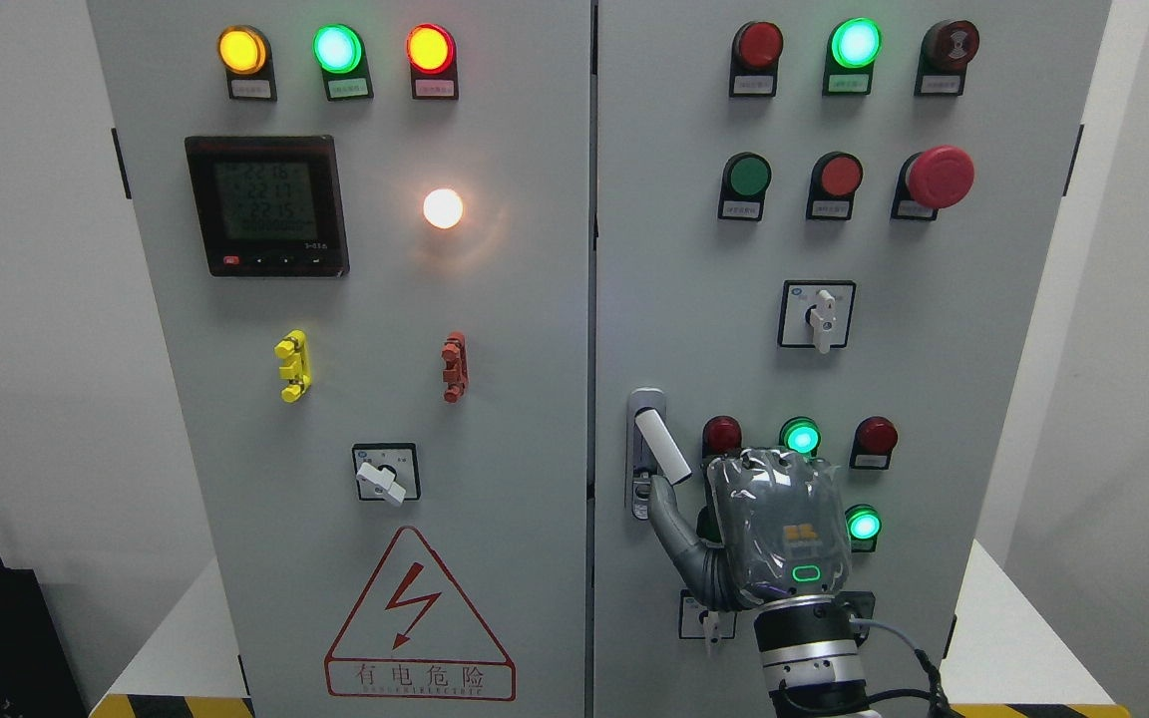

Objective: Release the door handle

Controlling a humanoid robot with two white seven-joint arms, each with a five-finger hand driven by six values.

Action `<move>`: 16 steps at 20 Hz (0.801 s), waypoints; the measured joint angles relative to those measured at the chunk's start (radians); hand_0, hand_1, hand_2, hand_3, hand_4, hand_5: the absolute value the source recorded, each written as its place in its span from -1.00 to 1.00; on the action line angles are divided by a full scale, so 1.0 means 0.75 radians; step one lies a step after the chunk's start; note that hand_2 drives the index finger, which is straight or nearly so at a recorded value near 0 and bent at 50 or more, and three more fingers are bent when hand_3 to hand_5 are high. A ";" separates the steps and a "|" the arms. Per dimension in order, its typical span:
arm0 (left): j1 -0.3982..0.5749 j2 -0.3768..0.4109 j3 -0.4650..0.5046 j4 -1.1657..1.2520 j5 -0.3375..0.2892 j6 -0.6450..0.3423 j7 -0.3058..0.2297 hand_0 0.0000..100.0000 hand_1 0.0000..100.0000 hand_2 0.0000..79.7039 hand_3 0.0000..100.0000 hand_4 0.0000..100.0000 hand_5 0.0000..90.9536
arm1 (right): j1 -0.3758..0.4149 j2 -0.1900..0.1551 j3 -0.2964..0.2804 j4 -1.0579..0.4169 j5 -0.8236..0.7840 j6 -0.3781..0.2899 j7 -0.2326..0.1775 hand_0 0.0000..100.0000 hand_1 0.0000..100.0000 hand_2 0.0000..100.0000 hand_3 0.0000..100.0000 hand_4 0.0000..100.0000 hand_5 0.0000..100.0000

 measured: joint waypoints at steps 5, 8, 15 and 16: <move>0.000 0.000 0.000 0.000 0.000 0.000 0.000 -0.76 -0.22 -1.00 -1.00 -1.00 -1.00 | -0.001 -0.001 0.000 0.000 -0.001 0.002 0.004 0.09 -0.84 1.00 1.00 1.00 0.94; 0.000 0.000 0.000 0.000 0.000 0.000 0.000 -0.76 -0.22 -1.00 -1.00 -1.00 -1.00 | -0.001 -0.002 -0.001 0.000 -0.002 0.003 0.006 0.10 -0.84 1.00 1.00 1.00 0.94; 0.000 0.000 0.000 0.000 0.000 0.001 0.000 -0.76 -0.22 -1.00 -1.00 -1.00 -1.00 | -0.002 -0.003 -0.004 0.000 -0.004 0.003 0.007 0.10 -0.85 1.00 1.00 1.00 0.94; 0.000 0.000 0.000 0.000 0.000 0.001 0.000 -0.76 -0.22 -1.00 -1.00 -1.00 -1.00 | -0.002 -0.003 -0.005 0.000 -0.004 0.003 0.009 0.10 -0.85 1.00 1.00 1.00 0.94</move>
